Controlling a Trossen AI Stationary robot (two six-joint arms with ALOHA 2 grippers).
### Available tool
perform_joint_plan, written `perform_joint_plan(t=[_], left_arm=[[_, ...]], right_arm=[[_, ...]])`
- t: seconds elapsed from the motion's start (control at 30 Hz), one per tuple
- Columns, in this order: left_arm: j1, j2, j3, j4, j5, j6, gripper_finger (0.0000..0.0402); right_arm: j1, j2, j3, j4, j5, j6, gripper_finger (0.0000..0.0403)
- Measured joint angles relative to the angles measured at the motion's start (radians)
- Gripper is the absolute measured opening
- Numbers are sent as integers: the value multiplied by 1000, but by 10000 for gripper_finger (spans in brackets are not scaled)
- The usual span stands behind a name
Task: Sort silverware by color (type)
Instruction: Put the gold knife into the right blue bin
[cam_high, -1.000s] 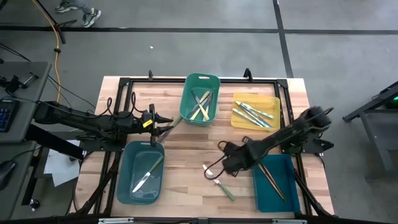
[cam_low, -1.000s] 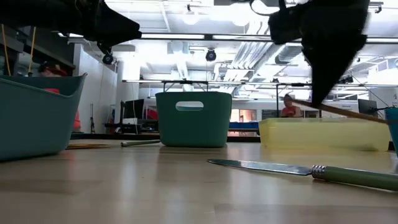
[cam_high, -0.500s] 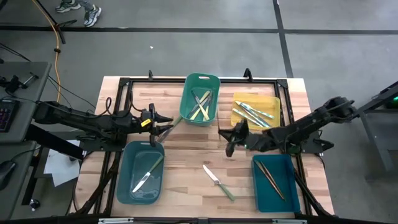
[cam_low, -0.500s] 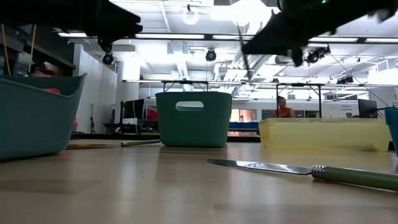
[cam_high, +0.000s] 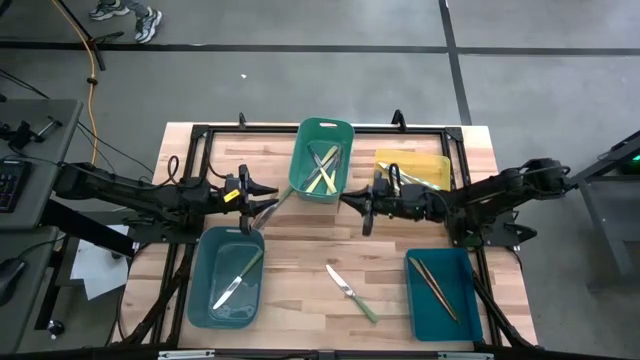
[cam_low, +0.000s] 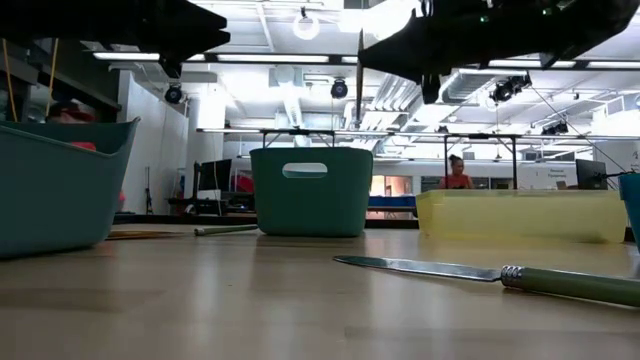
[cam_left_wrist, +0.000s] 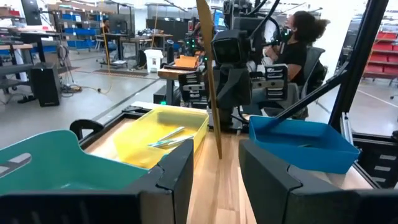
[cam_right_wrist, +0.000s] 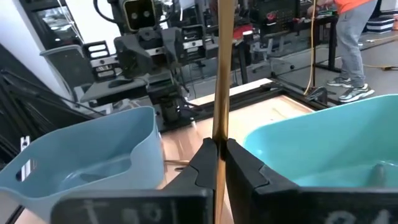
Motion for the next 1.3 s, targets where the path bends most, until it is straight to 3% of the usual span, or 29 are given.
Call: perform_joint_plan(t=[1.3], left_arm=[[0, 0, 0, 4, 0, -10, 119]], right_arm=[[6, 0, 2, -27, -1, 23, 0]])
